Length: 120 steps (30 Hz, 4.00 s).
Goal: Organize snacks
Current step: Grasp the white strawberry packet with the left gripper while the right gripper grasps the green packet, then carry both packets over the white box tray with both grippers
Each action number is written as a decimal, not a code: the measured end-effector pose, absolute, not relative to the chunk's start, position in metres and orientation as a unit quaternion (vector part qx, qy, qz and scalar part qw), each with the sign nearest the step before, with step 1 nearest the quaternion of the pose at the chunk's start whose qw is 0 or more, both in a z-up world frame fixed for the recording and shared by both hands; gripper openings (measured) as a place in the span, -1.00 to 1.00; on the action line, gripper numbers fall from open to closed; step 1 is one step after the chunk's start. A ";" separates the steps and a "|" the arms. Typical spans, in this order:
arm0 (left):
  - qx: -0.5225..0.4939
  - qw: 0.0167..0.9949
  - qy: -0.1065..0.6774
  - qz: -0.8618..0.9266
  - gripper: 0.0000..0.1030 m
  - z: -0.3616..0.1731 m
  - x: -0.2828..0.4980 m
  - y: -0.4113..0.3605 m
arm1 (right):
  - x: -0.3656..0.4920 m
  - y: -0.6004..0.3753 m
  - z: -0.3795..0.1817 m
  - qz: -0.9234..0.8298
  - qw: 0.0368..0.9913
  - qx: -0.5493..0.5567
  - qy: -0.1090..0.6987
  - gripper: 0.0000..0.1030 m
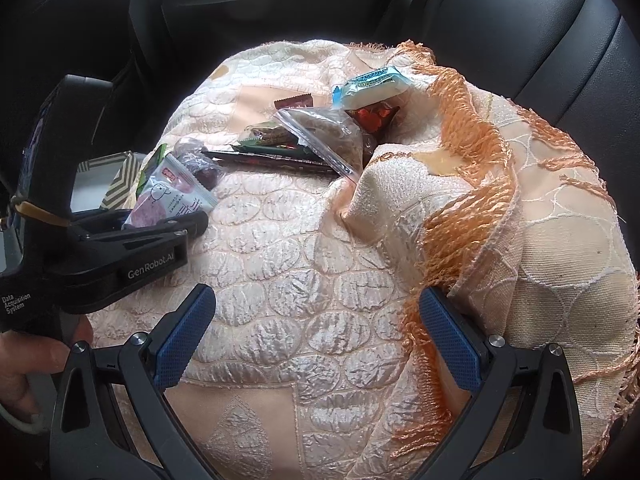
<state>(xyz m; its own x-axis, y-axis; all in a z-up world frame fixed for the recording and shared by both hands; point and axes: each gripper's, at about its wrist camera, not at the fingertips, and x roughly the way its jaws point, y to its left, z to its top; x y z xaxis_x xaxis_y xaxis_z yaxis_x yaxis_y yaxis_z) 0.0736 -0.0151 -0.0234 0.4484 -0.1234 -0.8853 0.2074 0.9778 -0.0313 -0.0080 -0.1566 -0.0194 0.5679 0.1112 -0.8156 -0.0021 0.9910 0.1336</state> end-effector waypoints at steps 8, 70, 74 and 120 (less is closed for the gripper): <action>0.062 0.852 0.508 -0.116 -0.60 -0.008 0.062 -0.014 | 0.001 -0.156 -0.017 0.036 0.879 0.074 0.469 0.99; 0.047 0.862 0.504 -0.031 -0.59 0.013 0.053 0.084 | 0.050 -0.042 0.006 0.225 0.856 -0.005 0.465 -0.47; 0.055 0.864 0.500 -0.027 -0.59 0.023 0.048 0.096 | 0.040 -0.033 0.009 0.238 0.850 0.009 0.469 -0.47; 0.054 0.844 0.529 0.071 0.45 -0.021 0.037 0.225 | 0.025 0.151 -0.050 0.333 0.779 -0.010 0.531 -0.16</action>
